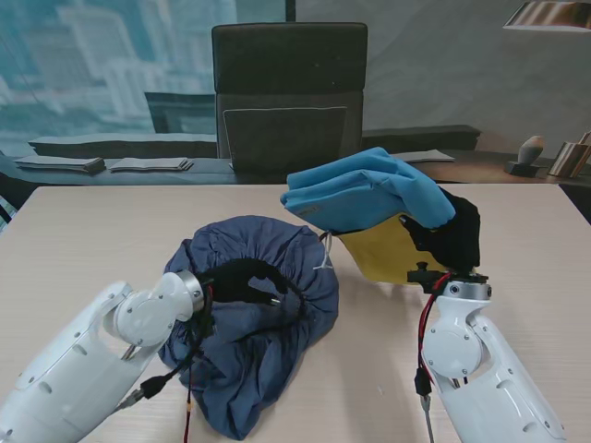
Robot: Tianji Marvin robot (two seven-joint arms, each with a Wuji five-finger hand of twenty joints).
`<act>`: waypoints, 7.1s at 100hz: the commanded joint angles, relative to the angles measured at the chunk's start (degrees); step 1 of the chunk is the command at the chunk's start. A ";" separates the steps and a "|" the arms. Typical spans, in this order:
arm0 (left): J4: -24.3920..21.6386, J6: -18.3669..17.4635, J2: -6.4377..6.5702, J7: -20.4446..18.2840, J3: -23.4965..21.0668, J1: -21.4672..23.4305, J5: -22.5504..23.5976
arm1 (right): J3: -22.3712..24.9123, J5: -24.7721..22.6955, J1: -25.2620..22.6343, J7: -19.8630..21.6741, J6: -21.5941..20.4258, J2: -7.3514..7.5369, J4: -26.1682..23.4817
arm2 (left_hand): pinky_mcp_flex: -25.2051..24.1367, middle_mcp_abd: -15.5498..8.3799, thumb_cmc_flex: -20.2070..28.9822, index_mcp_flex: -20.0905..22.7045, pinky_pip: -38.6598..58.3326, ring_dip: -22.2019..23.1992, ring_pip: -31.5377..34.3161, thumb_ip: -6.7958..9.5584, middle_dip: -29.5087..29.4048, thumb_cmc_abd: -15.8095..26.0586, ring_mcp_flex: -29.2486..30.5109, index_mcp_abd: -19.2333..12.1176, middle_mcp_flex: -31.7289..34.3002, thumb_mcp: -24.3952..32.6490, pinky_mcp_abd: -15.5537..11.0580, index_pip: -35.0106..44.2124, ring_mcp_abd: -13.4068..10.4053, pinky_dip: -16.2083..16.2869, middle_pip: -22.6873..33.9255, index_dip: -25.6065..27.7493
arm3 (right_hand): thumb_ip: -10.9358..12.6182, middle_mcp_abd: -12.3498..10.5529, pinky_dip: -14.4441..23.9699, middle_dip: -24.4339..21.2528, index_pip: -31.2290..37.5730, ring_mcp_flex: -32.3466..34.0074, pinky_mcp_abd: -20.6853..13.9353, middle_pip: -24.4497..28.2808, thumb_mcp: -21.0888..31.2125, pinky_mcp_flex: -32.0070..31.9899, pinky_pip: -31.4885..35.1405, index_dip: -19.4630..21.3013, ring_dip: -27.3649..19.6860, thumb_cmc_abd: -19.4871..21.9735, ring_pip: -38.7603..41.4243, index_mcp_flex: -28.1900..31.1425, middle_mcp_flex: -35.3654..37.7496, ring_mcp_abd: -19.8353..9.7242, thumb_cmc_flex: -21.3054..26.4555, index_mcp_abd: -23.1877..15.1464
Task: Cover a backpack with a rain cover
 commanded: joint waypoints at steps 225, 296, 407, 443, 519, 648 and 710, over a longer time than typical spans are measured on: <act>11.07 -11.18 4.92 0.55 -0.86 -0.48 35.09 | -2.18 24.04 -4.29 20.33 -7.44 0.91 -21.73 | -4.26 -8.84 -5.14 3.69 0.25 9.21 10.20 -3.39 9.89 -15.16 -6.23 -20.61 -13.70 16.27 -3.59 15.45 -4.17 0.01 6.34 8.37 | 1.76 -0.97 1.07 0.36 3.52 2.14 -2.26 3.12 3.65 -0.20 -1.59 7.13 0.88 10.79 0.14 -0.37 -2.89 -5.34 2.27 -10.97; 11.30 -8.01 3.04 10.12 -0.77 -0.93 30.69 | -9.12 20.15 -4.14 19.02 -1.04 0.74 -14.17 | 2.76 -3.07 -5.99 4.74 5.39 8.65 13.91 -5.46 7.03 -9.15 17.33 -14.49 14.07 18.51 2.34 19.02 1.23 3.12 7.87 20.73 | 1.76 0.01 1.43 1.29 4.15 1.10 -0.05 4.23 4.42 1.43 -2.22 7.66 1.89 10.05 1.69 -0.58 -4.08 -4.78 3.00 -11.02; 1.25 -13.42 2.94 15.34 -15.25 13.56 38.11 | -27.54 -15.91 16.02 14.05 15.73 4.73 14.67 | 3.34 -9.68 -6.64 3.40 7.97 7.34 11.86 -5.55 6.65 -2.71 15.89 -15.67 10.94 11.84 -1.28 19.43 -4.90 4.53 8.79 27.81 | 2.33 4.57 7.04 5.62 4.39 5.08 7.12 6.14 4.78 10.79 0.88 6.12 6.40 8.98 13.39 2.68 -0.27 -3.36 5.35 -7.09; -4.74 -11.33 2.57 11.79 -20.30 18.65 35.61 | -29.46 -21.41 18.69 17.38 19.43 6.64 17.06 | -0.47 -12.79 0.63 -2.01 4.91 4.73 6.24 -5.41 4.29 1.95 9.17 -13.80 7.78 4.70 -2.61 22.16 -6.35 2.86 4.97 35.80 | 2.30 4.32 7.94 5.84 4.36 5.13 6.45 6.03 4.32 10.75 1.32 6.04 6.44 9.29 13.69 2.71 -0.26 -3.67 5.10 -7.50; -9.47 -13.37 -1.65 25.79 -20.35 20.58 13.38 | -34.99 -14.82 17.14 16.60 36.92 2.47 11.48 | 1.00 -10.57 8.86 -4.74 5.69 4.98 7.07 -4.67 9.65 4.41 10.35 -8.24 5.88 -2.54 -0.97 26.53 -4.36 3.10 6.07 38.55 | 2.48 7.32 12.38 7.38 9.46 5.52 7.74 23.04 12.89 31.50 14.07 -5.00 20.99 -12.95 35.97 7.56 9.34 -13.13 10.58 20.26; -4.15 -5.72 -2.15 17.11 -12.41 9.75 -6.45 | -41.94 -14.79 21.86 44.03 22.20 8.20 3.43 | -0.66 -7.12 6.59 -0.16 2.85 4.82 5.38 -1.74 5.30 2.67 11.12 -11.88 8.87 -4.14 2.20 15.56 -1.56 1.84 3.90 31.79 | 1.67 2.10 11.28 10.27 8.67 5.58 5.06 28.06 6.31 32.26 17.48 -2.10 22.25 -2.86 40.02 6.63 9.20 -16.26 3.03 10.85; -20.51 -3.39 3.03 -3.13 -15.62 16.95 13.04 | -45.23 -12.47 22.80 43.86 29.22 6.90 2.81 | -5.20 -1.00 -15.07 -16.83 -15.58 -1.84 -11.63 1.30 -0.67 -2.31 -5.97 9.06 -10.87 -17.75 4.68 -15.11 0.24 -6.30 -8.23 -3.82 | 1.39 1.82 9.44 9.11 7.25 5.58 5.89 25.83 2.10 31.81 15.67 -2.34 21.08 1.89 37.82 4.90 9.23 -15.38 3.14 11.16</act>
